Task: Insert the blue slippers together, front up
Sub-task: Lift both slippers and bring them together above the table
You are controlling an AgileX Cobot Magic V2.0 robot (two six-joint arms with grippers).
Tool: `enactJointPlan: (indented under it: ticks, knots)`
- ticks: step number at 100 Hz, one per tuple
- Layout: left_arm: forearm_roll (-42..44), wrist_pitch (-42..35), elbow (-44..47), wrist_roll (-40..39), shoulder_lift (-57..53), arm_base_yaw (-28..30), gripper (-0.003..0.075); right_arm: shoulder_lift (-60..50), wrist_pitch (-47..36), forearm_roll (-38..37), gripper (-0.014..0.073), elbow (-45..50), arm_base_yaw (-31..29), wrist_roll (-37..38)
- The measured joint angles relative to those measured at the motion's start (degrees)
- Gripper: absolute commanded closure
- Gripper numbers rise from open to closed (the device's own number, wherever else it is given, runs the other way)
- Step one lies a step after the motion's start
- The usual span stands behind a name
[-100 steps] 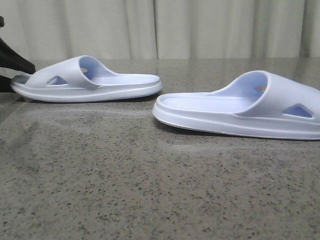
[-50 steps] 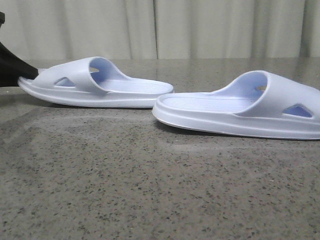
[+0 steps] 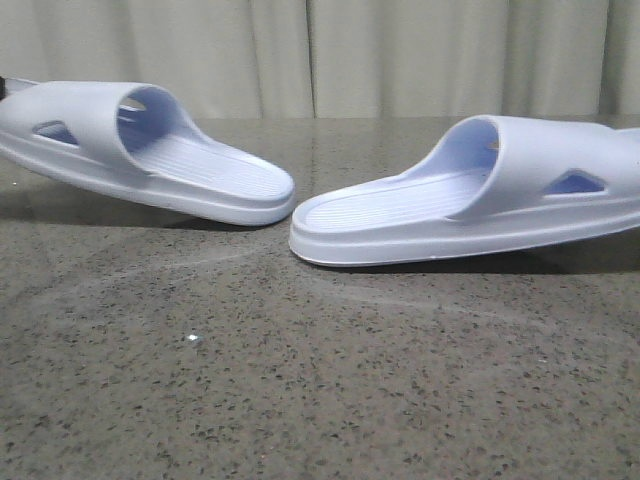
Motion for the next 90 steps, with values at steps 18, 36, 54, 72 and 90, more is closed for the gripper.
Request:
enactJointPlan:
  ticks: [18, 36, 54, 72, 90]
  knots:
    - [0.57, 4.25, 0.09, -1.28, -1.29, 3.92, 0.0705, -1.82, 3.7, 3.64, 0.0701, -1.31, 0.0, 0.0]
    - [0.47, 10.39, 0.22, -2.01, -1.29, 4.45, 0.0705, -1.98, 6.97, 8.76, 0.07, -1.73, 0.0, -1.22]
    - [0.18, 14.23, 0.22, -3.3, -1.34, 4.45, 0.0705, -1.98, 7.94, 13.03, 0.07, -1.73, 0.0, -2.36]
    - [-1.96, 14.98, 0.22, -5.33, -1.34, 4.45, 0.0705, -1.98, 8.05, 13.88, 0.07, -1.73, 0.0, -2.75]
    - [-4.71, 15.02, 0.22, -6.93, -1.34, 3.45, 0.0704, -1.98, 7.8, 15.9, 0.0701, -1.73, 0.0, -3.17]
